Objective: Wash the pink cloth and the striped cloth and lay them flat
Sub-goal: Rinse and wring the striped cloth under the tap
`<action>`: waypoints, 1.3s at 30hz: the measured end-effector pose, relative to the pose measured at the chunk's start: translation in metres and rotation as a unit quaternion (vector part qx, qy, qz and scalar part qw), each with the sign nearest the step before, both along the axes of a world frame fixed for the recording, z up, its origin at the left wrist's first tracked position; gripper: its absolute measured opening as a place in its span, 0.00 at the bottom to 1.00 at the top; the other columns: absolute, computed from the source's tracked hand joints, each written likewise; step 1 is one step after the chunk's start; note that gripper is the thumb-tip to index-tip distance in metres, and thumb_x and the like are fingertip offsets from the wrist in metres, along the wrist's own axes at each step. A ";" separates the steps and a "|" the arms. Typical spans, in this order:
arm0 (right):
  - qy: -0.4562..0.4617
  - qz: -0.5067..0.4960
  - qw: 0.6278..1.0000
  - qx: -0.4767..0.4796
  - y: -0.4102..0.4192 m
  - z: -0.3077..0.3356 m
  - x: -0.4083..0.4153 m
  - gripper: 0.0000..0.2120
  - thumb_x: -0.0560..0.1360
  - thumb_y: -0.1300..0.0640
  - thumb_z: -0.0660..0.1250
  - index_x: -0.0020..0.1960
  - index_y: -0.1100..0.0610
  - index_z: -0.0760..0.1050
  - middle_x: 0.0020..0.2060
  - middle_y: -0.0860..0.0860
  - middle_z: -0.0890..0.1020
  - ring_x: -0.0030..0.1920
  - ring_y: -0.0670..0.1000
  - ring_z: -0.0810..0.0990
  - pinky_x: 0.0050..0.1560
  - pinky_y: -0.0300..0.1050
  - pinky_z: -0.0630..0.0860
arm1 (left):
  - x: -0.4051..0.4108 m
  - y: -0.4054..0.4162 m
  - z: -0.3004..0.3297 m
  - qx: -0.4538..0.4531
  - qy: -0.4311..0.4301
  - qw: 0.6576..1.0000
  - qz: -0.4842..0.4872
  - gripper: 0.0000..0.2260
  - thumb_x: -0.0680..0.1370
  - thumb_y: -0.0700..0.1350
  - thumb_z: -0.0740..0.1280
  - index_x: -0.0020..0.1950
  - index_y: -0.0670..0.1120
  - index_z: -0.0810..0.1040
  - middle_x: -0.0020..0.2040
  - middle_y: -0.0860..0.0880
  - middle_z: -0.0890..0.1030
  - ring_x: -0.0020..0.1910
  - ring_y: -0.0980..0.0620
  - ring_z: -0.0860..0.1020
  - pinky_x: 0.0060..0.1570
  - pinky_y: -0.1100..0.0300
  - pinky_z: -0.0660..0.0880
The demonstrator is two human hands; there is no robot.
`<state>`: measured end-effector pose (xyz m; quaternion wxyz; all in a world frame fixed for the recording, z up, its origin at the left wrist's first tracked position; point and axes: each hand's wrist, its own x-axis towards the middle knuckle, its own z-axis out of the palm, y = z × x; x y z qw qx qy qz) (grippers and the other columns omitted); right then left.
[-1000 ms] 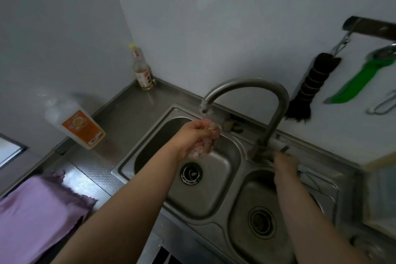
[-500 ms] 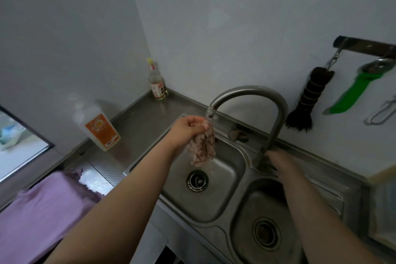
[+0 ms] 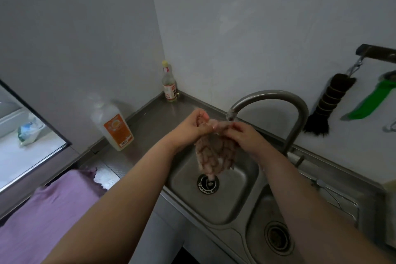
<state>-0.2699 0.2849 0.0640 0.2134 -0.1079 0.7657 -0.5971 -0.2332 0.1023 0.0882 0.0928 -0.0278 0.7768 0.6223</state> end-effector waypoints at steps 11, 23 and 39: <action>-0.246 -0.015 0.916 -0.316 -0.032 0.030 -0.010 0.12 0.72 0.56 0.67 0.52 0.60 0.81 0.42 0.54 0.84 0.43 0.52 0.83 0.51 0.48 0.79 | 0.019 -0.027 -0.057 0.122 -0.130 0.976 -0.122 0.13 0.78 0.39 0.65 0.63 0.43 0.75 0.58 0.41 0.81 0.57 0.45 0.80 0.64 0.52 0.73; -0.308 0.022 0.930 -0.200 -0.054 0.014 -0.013 0.24 0.76 0.62 0.65 0.69 0.46 0.67 0.38 0.54 0.76 0.25 0.45 0.71 0.20 0.33 0.68 | 0.022 -0.018 -0.085 0.417 -0.294 0.857 0.073 0.28 0.73 0.67 0.61 0.58 0.45 0.81 0.50 0.45 0.81 0.49 0.47 0.78 0.51 0.53 0.75; 0.319 0.208 0.828 0.412 -0.033 0.022 0.015 0.42 0.77 0.52 0.62 0.76 0.44 0.34 0.58 0.57 0.79 0.50 0.58 0.79 0.43 0.47 0.72 | 0.005 -0.034 -0.036 0.240 -0.217 0.936 -0.138 0.17 0.73 0.37 0.70 0.61 0.39 0.76 0.53 0.44 0.82 0.52 0.50 0.82 0.53 0.58 0.79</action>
